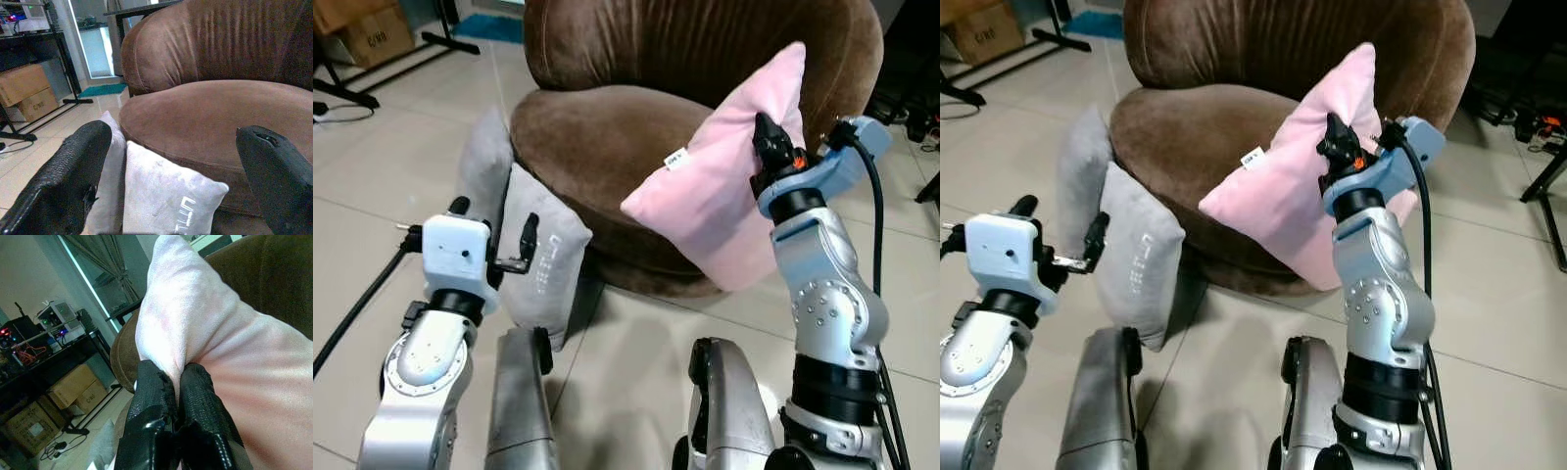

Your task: Move the pillow to the sofa from floor

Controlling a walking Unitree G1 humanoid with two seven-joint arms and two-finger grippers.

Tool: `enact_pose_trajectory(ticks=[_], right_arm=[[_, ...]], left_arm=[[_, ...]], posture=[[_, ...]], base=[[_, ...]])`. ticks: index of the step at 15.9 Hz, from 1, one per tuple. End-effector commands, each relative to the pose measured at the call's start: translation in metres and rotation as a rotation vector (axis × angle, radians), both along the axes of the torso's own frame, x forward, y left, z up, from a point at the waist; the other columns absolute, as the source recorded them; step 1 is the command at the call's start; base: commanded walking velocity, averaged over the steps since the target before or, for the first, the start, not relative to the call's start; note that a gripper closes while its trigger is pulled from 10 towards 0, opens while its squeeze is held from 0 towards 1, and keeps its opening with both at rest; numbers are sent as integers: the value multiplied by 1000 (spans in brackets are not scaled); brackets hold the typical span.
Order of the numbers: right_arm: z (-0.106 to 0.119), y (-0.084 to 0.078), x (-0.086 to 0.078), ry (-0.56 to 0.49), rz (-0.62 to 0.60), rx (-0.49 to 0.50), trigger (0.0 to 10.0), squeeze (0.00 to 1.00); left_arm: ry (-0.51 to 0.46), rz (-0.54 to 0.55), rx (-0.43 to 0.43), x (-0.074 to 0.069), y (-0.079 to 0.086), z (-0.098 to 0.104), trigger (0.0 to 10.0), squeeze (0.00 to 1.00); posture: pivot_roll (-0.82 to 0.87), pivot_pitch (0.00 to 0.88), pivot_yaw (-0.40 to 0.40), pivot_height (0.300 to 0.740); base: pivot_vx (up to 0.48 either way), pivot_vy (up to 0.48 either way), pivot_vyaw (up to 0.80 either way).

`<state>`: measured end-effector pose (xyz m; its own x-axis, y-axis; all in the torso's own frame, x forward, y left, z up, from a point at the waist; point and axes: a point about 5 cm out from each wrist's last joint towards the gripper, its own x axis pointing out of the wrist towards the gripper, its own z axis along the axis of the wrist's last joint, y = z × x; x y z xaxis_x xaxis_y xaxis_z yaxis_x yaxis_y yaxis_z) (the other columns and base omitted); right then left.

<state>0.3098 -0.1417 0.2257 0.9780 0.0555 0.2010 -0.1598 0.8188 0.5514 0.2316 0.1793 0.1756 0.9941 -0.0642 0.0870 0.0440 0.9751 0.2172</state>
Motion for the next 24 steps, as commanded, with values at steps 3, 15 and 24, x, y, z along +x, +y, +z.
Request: enact_pose_trajectory(ticks=[3,15,24], right_arm=[[2,0,-9,-9,-13,-18,10000,0],[-8,-13,-9,44,-68,-55,10000,0],[-9,-23,-20,62,-104,-101,10000,0]], left_arm=[[50,-31,11,0,-2,-12,10000,0],[42,-55,42,9,3,-15,10000,0],[78,-131,23,12,-6,-27,10000,0]], posture=[[25,0,-13,540],[32,0,-20,630],[-38,0,-3,695]], base=[[0,0,0],[0,0,0],[0,0,0]])
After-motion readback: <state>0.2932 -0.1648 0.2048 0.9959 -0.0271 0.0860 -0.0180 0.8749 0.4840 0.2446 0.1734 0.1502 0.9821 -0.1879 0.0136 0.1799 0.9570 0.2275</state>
